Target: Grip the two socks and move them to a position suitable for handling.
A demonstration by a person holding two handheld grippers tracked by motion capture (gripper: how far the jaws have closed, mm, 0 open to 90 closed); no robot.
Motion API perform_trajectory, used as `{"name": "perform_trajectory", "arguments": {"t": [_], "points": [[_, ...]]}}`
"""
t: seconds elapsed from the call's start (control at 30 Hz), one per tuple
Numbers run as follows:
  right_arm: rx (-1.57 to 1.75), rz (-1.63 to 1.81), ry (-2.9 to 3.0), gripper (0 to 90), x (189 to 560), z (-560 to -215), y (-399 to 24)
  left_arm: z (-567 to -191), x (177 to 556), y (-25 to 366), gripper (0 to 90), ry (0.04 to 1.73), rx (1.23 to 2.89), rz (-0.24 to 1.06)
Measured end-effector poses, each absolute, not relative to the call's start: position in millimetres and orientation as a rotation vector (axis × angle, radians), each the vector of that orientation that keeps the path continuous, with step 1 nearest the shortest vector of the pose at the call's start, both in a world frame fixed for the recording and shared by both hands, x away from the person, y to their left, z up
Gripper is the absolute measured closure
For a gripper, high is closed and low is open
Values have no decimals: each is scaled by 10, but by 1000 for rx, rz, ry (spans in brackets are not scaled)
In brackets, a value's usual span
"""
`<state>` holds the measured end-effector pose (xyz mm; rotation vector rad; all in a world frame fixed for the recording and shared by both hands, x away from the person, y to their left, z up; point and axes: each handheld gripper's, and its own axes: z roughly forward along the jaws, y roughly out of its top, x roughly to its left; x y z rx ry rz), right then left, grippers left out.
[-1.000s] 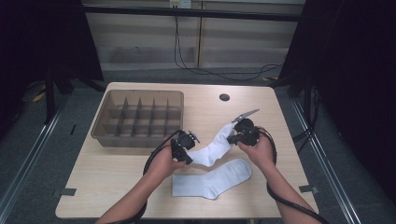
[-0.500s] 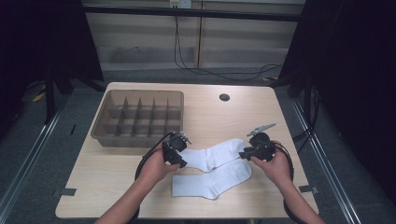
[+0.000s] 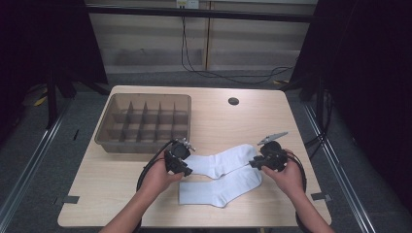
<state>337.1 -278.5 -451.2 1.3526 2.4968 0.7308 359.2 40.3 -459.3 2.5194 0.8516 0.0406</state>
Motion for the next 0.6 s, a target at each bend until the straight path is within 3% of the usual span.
{"name": "perform_trajectory", "arguments": {"t": [0.33, 0.6], "points": [[1348, 703, 2509, 697, 3749, -4711, -2669, -4729, 3731, 277, 649, 869, 2526, 64], [1347, 681, 2518, 696, 3640, -4742, -2734, -4727, 3656, 230, 650, 845, 2543, 51]]}}
